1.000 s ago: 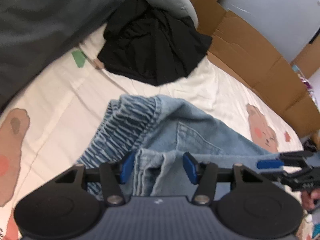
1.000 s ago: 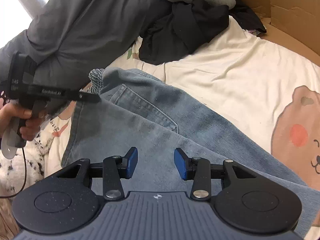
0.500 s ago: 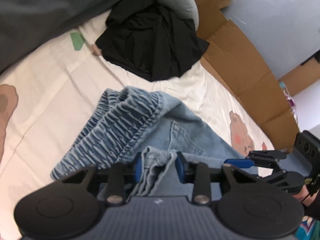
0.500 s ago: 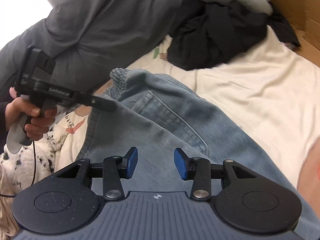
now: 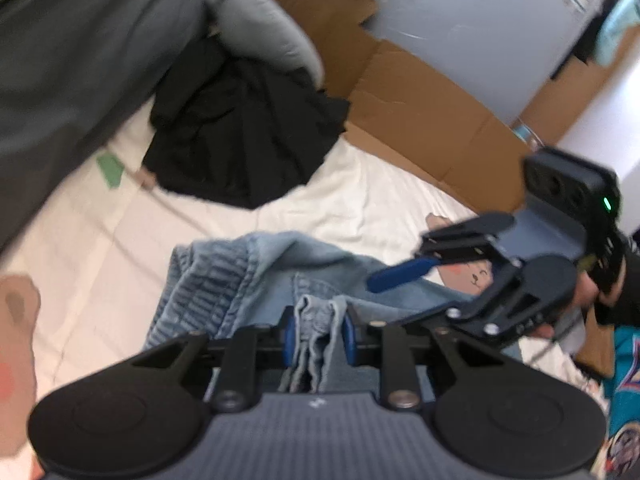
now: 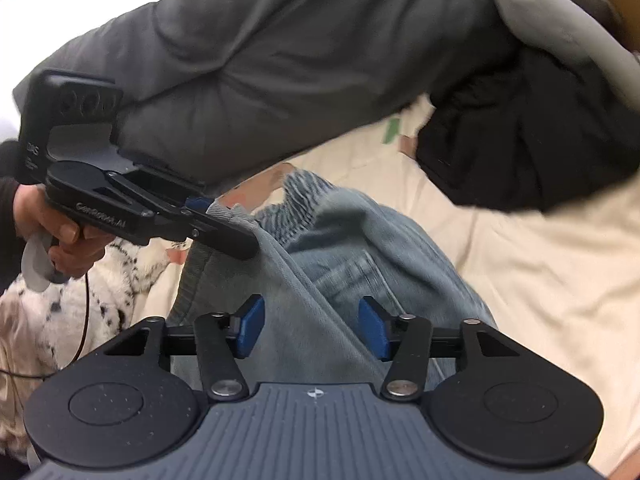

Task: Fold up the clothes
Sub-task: 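Close the right tool on the jeans fold beside the left tool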

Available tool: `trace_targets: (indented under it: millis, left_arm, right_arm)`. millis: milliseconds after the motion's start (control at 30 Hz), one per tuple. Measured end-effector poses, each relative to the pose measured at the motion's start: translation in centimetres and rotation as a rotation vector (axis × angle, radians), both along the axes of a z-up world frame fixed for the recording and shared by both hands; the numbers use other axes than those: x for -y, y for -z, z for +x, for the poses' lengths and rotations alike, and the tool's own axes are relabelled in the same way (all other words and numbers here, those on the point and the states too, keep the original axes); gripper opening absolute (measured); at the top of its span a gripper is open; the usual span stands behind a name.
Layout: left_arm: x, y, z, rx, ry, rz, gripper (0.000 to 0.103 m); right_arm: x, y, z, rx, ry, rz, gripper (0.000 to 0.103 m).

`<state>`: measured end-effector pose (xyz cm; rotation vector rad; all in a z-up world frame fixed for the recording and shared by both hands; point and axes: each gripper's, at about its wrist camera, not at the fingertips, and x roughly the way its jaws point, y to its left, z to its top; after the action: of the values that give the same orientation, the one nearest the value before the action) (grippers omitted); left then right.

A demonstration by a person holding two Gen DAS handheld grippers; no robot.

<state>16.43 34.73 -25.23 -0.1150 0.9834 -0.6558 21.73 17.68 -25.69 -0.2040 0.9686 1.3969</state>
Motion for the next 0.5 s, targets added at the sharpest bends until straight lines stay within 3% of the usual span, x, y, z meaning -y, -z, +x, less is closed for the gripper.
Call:
trace_targets:
  millis: [300, 367, 433, 500]
  left_arm:
    - [1.2, -1.8, 0.2, 0.083, 0.074, 0.007, 0.024]
    - [1.4, -1.9, 0.5, 0.091, 0.081, 0.016, 0.024]
    - [1.4, -1.8, 0.9, 0.100, 0.074, 0.028, 0.024]
    - [1.2, -1.7, 1.4, 0.106, 0.053, 0.027, 0.024]
  right_arm:
    - [-4.3, -0.9, 1.3, -0.041, -0.173, -0.022, 0.060]
    - [-4.9, -0.9, 1.5, -0.056, -0.199, -0.023, 0.047]
    - [-5.3, -0.9, 1.7, -0.065, -0.198, -0.018, 0.026]
    - [-5.6, -1.0, 2.0, -0.069, -0.189, -0.011, 0.020]
